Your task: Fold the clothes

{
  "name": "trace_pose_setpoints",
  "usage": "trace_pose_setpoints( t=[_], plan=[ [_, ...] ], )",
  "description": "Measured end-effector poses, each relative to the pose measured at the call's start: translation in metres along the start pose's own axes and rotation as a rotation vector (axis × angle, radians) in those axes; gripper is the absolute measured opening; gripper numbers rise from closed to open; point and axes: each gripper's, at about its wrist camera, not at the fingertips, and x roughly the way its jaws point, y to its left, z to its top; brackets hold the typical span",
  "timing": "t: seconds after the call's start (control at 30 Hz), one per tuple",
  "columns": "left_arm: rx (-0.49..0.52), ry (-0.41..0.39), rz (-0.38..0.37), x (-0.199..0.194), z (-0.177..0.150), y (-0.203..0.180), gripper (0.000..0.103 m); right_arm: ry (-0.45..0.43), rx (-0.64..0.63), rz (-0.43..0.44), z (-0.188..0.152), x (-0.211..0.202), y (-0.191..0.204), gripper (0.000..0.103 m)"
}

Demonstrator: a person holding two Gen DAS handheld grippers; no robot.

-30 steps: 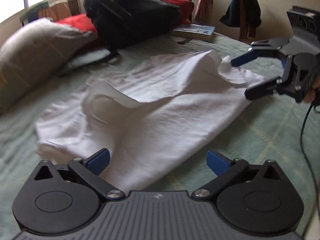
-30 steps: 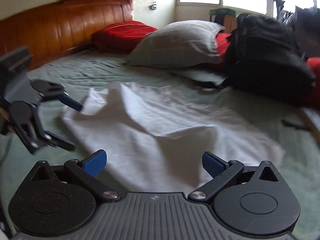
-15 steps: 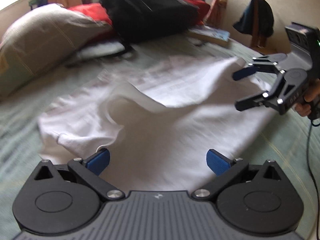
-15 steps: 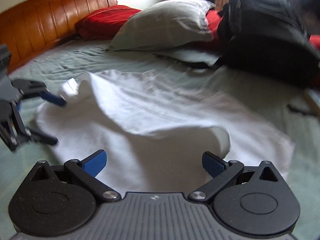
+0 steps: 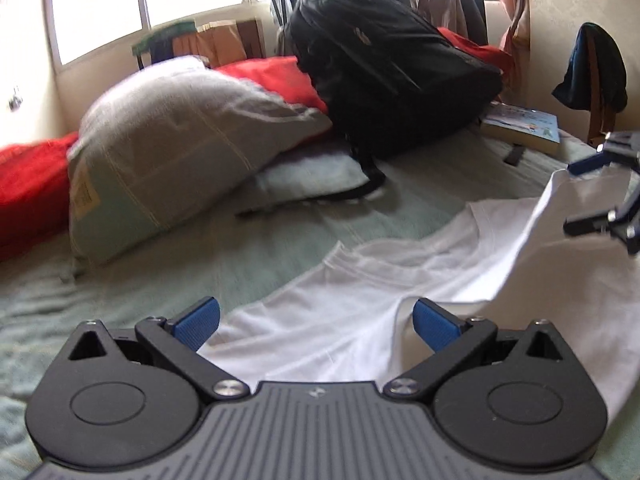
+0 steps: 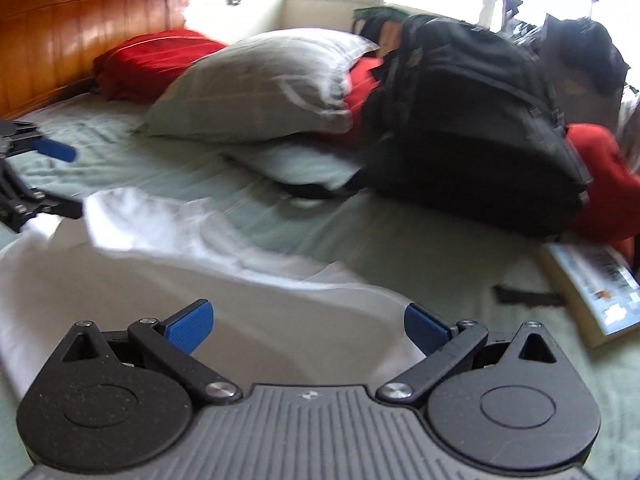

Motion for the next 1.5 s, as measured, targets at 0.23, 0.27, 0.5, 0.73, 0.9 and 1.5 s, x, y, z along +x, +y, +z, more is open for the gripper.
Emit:
trace_pose_setpoints(
  t=[0.23,0.27,0.5,0.73,0.9,1.5],
  plan=[
    [-0.018,0.031,0.145,0.031,0.02,0.015,0.102,-0.018,0.1,-0.032,0.004,-0.003,-0.026,0.103],
    [-0.037,0.029,0.158,0.033,0.024,0.019,0.102,-0.02,0.098,-0.026,0.001,-0.007,-0.026,0.103],
    [-0.086,-0.018,0.071,0.007,0.03,0.026,0.102,-0.016,0.047,0.055,-0.017,-0.028,-0.017,0.103],
    [-0.066,0.07,-0.211,-0.023,-0.025,-0.007,0.102,0.036,0.107,0.174,-0.065,-0.043,-0.01,0.103],
    [-0.043,0.157,-0.247,-0.026,-0.07,-0.026,0.102,0.105,0.2,0.17,-0.12,-0.06,-0.006,0.103],
    [-0.046,0.164,-0.217,-0.045,-0.091,-0.034,0.102,0.054,0.231,0.122,-0.101,-0.065,0.012,0.078]
  ],
)
